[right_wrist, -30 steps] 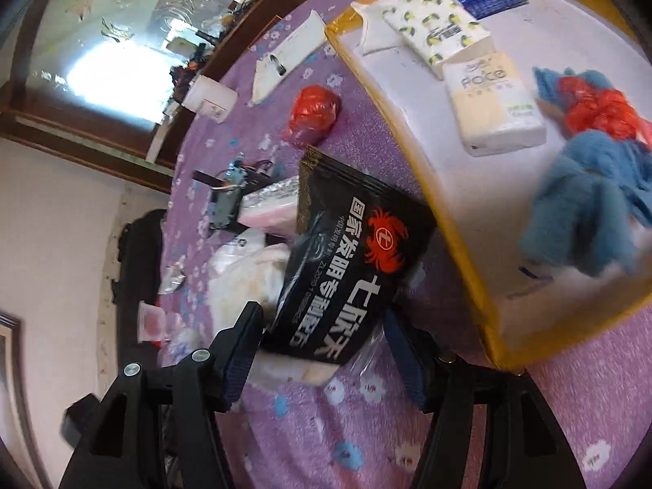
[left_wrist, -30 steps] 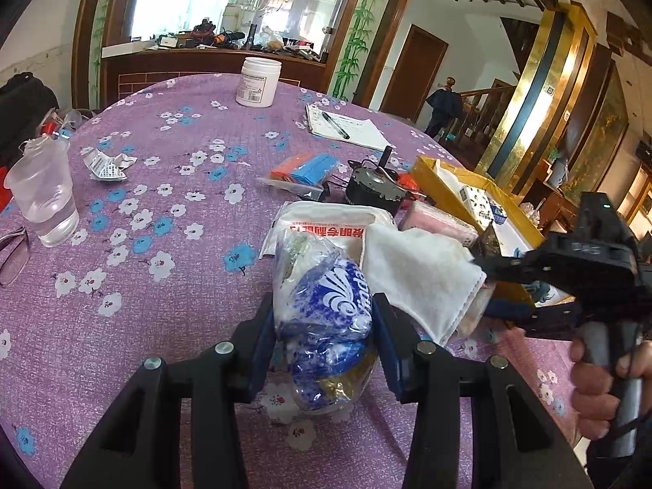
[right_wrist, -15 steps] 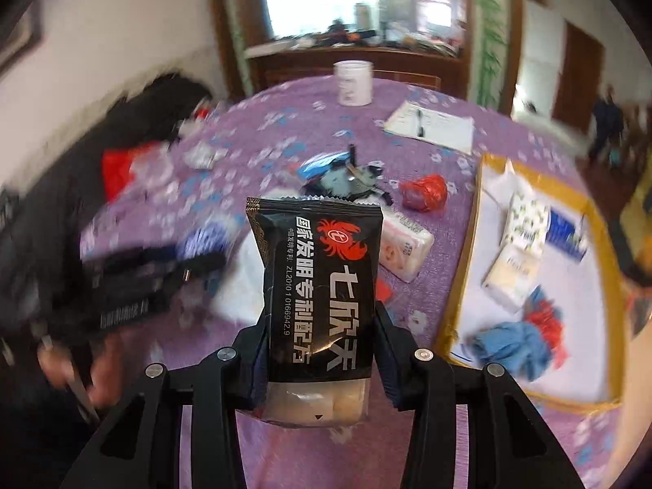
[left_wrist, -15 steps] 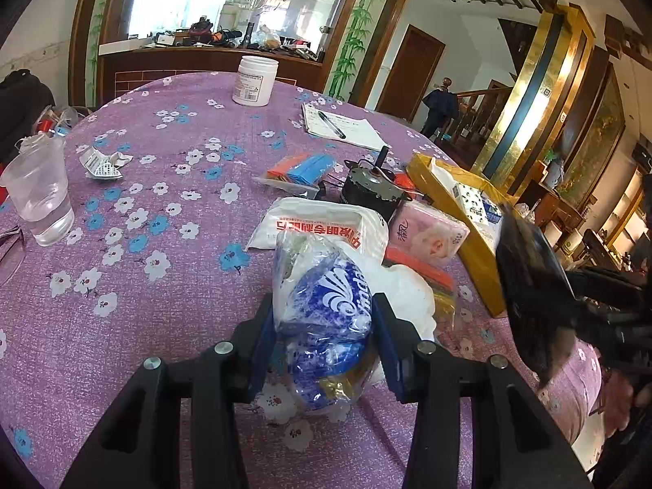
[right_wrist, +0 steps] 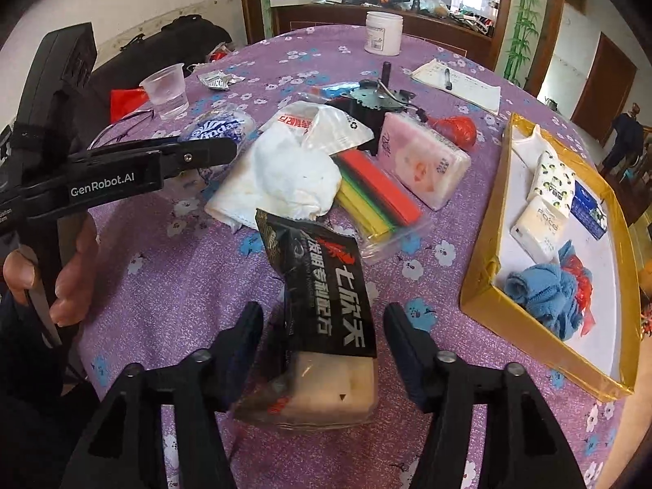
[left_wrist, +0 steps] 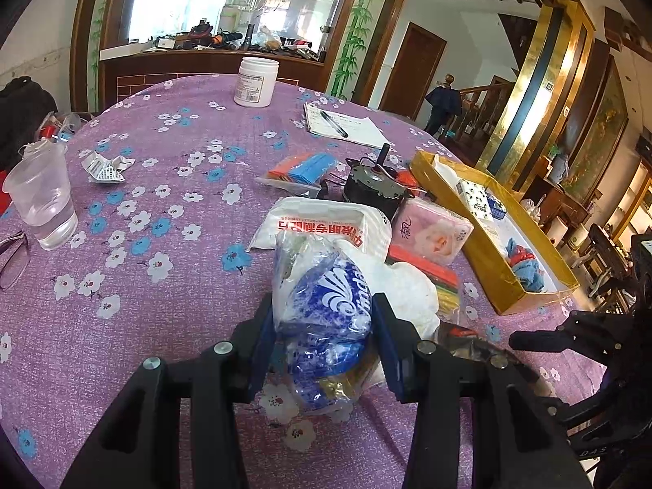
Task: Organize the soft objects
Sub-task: 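Grasp the black printed snack pack with the right tool, then carry both held packs into the tray and open both tools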
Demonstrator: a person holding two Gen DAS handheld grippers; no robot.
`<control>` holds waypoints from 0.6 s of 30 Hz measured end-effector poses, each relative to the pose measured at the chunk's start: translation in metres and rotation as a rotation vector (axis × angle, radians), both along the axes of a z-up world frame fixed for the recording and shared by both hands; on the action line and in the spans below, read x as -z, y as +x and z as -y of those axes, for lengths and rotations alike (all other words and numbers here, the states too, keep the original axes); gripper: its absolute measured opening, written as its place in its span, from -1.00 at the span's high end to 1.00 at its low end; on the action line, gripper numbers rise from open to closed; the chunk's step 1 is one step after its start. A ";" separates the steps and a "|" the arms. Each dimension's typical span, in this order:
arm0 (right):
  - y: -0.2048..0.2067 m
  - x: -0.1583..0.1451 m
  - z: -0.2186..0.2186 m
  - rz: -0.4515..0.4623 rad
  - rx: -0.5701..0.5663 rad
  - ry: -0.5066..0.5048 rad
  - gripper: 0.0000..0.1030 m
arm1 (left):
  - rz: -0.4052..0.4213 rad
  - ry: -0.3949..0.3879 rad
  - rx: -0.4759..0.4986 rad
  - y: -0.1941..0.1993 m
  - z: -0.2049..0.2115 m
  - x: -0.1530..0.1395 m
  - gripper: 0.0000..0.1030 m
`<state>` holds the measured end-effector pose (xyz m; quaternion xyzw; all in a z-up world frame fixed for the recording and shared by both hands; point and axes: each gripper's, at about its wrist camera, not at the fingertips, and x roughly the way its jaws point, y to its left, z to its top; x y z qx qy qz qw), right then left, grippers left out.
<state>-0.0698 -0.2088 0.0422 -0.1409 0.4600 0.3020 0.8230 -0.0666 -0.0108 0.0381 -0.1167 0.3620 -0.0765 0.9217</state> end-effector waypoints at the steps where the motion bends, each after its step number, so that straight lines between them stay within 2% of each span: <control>1: 0.000 0.002 0.003 -0.008 0.001 0.011 -0.35 | 0.001 0.001 -0.002 0.000 0.000 0.000 0.14; 5: 0.005 0.012 0.006 -0.067 0.010 0.084 -0.32 | 0.001 0.001 -0.001 0.000 0.000 0.000 0.14; 6: 0.006 0.014 0.007 -0.076 0.014 0.100 0.00 | 0.002 0.000 0.000 0.000 0.000 0.000 0.14; 7: 0.007 0.016 0.008 -0.084 0.018 0.110 0.16 | 0.003 0.001 -0.001 0.000 0.000 0.000 0.14; 13: -0.001 -0.006 0.014 0.005 0.027 0.192 0.16 | 0.016 0.006 -0.007 -0.001 0.000 -0.001 0.14; 18: -0.001 -0.014 0.019 0.023 0.050 0.249 0.16 | 0.033 0.009 -0.010 -0.003 0.000 -0.003 0.14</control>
